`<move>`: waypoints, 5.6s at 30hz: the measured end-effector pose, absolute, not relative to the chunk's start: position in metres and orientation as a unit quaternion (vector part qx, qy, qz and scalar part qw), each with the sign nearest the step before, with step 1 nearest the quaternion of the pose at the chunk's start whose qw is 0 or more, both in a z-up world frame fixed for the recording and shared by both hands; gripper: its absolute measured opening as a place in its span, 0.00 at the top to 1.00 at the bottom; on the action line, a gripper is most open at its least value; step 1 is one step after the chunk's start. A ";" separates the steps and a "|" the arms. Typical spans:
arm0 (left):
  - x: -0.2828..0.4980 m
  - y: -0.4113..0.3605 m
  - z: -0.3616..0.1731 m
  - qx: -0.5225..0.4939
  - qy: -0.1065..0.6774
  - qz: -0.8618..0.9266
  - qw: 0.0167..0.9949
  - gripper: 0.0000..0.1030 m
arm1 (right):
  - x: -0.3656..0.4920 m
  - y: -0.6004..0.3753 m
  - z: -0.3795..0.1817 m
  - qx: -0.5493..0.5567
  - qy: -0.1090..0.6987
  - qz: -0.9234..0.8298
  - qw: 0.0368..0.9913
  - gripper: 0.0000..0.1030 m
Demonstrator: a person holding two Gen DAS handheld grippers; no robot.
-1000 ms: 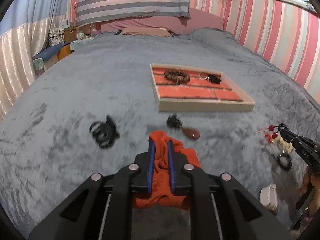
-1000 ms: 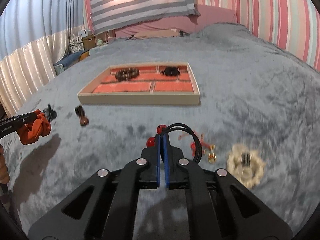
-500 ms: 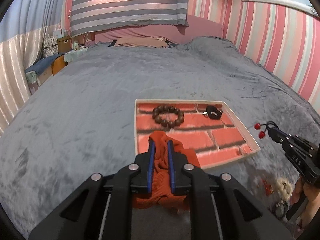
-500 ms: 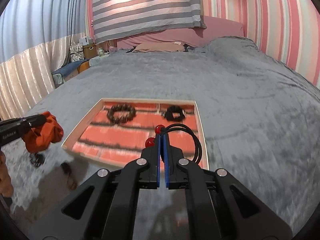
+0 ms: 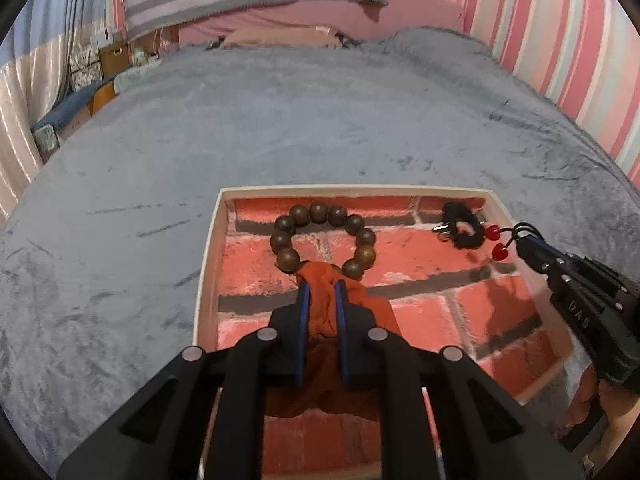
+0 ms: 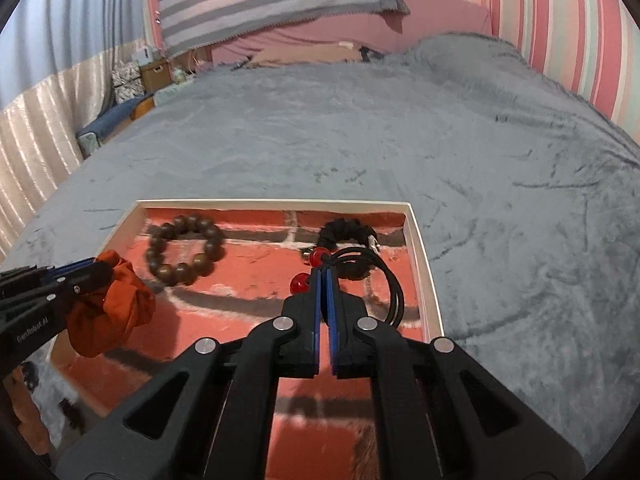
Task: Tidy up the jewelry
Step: 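Carry both items into the tray and open both tools, then withdraw both tools and move toward the cream scrunchie and white watch, then grasp the black braided bracelet with the right tool while the left tool grasps the white watch, then carry the watch and braided bracelet into the tray and open both tools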
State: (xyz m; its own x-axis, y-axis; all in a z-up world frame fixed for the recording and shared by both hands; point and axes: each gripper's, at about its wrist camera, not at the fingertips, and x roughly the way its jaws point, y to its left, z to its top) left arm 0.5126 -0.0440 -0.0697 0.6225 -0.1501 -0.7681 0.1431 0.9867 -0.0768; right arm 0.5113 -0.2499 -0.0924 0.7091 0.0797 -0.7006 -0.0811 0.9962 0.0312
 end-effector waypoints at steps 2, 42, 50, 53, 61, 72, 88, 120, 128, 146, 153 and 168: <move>0.524 -0.043 -0.080 -0.001 0.438 -0.073 0.896 0.87 | 0.521 -0.255 -0.100 0.007 0.391 0.038 0.919 0.96; 0.449 -0.019 0.010 0.032 0.344 -0.062 0.937 0.17 | 0.441 -0.298 -0.014 0.030 0.339 0.070 0.938 0.07; 0.360 0.002 0.052 0.006 0.299 -0.072 0.952 0.09 | 0.348 -0.315 0.025 0.027 0.298 0.049 0.953 0.04; 0.328 0.003 0.060 0.013 0.286 -0.068 0.956 0.08 | 0.321 -0.319 0.025 0.019 0.295 0.035 0.955 0.04; 0.265 -0.003 0.045 0.023 0.284 -0.070 0.956 0.06 | 0.261 -0.339 0.004 0.008 0.302 -0.012 0.953 0.04; 0.223 -0.008 0.006 0.018 0.324 -0.081 0.942 0.06 | 0.206 -0.363 -0.035 0.002 0.324 -0.054 0.945 0.04; 0.181 -0.029 -0.022 0.024 0.354 -0.103 0.929 0.06 | 0.165 -0.384 -0.071 0.012 0.345 -0.081 0.935 0.04; 0.180 -0.077 -0.086 0.050 0.418 -0.177 0.890 0.13 | 0.172 -0.377 -0.134 0.019 0.410 -0.065 0.910 0.21; 0.194 -0.089 -0.100 0.069 0.440 -0.204 0.872 0.27 | 0.180 -0.373 -0.140 0.015 0.420 -0.065 0.905 0.31; 0.189 -0.103 -0.117 0.101 0.457 -0.243 0.850 0.78 | 0.187 -0.366 -0.150 0.011 0.437 -0.061 0.898 0.65; 0.184 -0.093 -0.115 0.090 0.452 -0.234 0.856 0.89 | 0.176 -0.363 -0.149 0.023 0.427 -0.049 0.903 0.89; 0.176 -0.067 -0.093 0.060 0.415 -0.234 0.877 0.95 | 0.166 -0.322 -0.126 0.007 0.383 -0.004 0.924 0.93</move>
